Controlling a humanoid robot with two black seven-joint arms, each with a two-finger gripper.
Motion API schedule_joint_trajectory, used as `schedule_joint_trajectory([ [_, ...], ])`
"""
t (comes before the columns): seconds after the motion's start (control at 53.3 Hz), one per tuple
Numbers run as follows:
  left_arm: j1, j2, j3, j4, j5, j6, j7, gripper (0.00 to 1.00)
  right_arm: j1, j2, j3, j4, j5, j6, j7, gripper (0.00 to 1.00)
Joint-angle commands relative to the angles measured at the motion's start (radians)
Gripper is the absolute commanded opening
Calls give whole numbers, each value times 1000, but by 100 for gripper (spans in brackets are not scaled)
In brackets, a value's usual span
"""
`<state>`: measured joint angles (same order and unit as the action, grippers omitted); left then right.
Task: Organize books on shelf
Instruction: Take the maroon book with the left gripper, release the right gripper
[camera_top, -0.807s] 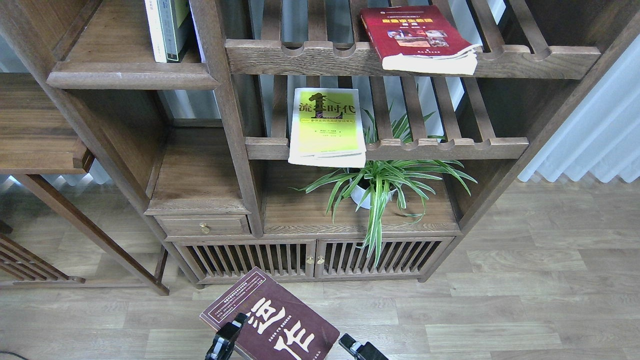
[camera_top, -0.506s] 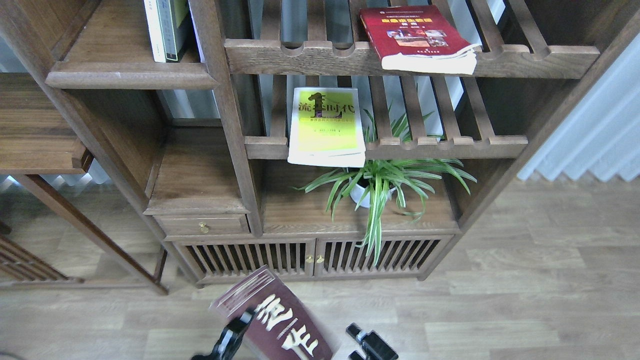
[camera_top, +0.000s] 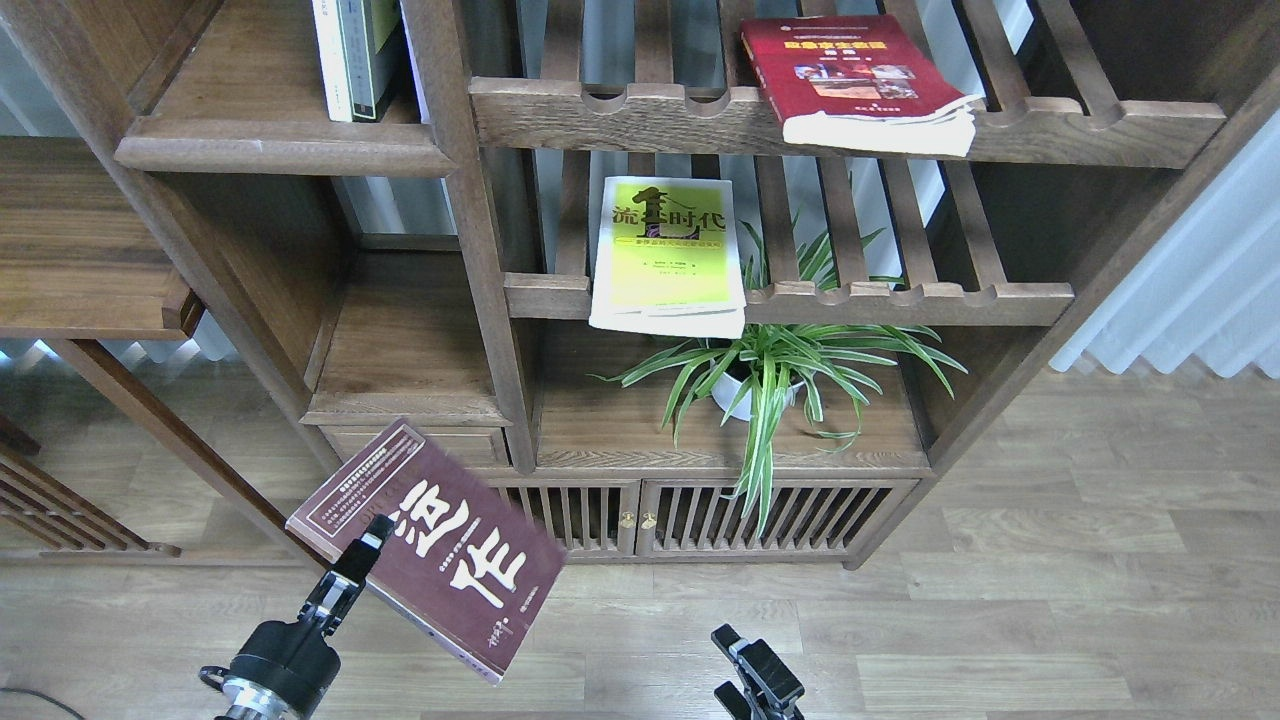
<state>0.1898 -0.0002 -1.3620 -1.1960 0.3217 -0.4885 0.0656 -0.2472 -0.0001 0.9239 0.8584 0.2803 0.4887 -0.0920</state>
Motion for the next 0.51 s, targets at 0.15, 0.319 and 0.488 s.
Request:
schedule_joint_trajectory([
  [0.15,10,0,12,4,0,0,-1,6,-3,0,0,-1,0,0,0,99],
  [0.319,3,0,30,9,2,0,0,6,-3,0,4,5,2,0,0,99],
  [0.488,-9,0,46,10,20,0,3,6,0,0,15,13,5,0,0,99],
])
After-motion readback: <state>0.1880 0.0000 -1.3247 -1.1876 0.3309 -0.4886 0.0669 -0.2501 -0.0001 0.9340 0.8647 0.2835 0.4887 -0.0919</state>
